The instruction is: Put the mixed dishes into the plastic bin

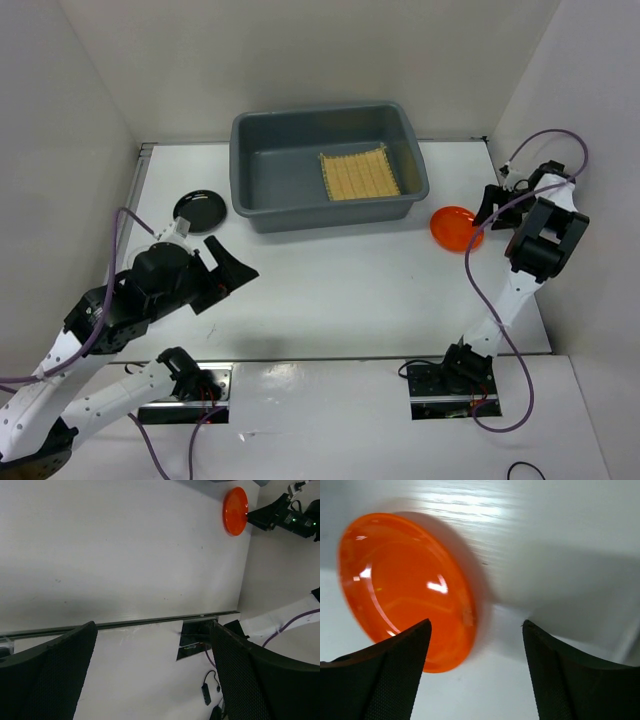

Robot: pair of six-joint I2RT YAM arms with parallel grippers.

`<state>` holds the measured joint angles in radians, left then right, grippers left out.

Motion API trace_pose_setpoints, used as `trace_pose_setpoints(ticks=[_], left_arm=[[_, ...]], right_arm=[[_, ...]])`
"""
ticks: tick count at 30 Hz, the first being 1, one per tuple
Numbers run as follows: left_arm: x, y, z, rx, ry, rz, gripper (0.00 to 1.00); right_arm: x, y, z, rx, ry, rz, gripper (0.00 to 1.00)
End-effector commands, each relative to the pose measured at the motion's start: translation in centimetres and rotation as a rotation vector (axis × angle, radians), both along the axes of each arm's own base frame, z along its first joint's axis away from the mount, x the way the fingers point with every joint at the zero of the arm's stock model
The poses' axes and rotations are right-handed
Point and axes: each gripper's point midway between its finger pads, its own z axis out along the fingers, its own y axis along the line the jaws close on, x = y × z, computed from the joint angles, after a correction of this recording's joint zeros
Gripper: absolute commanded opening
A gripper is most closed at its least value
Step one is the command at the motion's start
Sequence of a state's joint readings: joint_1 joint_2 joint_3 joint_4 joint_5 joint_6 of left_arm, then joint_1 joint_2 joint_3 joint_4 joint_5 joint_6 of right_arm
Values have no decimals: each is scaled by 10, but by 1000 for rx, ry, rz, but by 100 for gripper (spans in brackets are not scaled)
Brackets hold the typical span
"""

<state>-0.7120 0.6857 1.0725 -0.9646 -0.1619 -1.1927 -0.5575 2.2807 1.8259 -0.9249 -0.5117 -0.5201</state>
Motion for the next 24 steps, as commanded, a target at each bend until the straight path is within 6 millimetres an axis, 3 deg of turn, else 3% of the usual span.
trace_pose_setpoints(ticks=[1,5,7,9,12,13,14,19,22,24], left_arm=[[-1,-6,2,-56,12,5,99],[-2,-7,0,-75,22,8,99],[-2,-7,0,-75,22,8,99],[-1,-8,2,-82,14,8,99],[-2,-10,-1,-86,28,6,99],[-2,-10,-1,-86,28,6,99],[-3,-9,0,-92,21,6,99],[-5,-8,0,-108,14,10,99],[-8,-5,-4,-118,16,16,99],[-9,-5,-7,-124,24,23,99]], right_arm=[[-56,68,-63,328,268,67,78],[-62,75,-66,359,316,106,78],[-79,92,-72,411,394,169,72],[-83,98,-78,397,418,203,65],[-88,104,-82,395,439,217,28],[-88,104,-82,395,439,217,6],[-87,106,-81,406,437,207,0],[-76,82,-63,378,355,136,0],[-77,70,-35,355,302,146,0],[-75,49,-7,258,231,157,0]])
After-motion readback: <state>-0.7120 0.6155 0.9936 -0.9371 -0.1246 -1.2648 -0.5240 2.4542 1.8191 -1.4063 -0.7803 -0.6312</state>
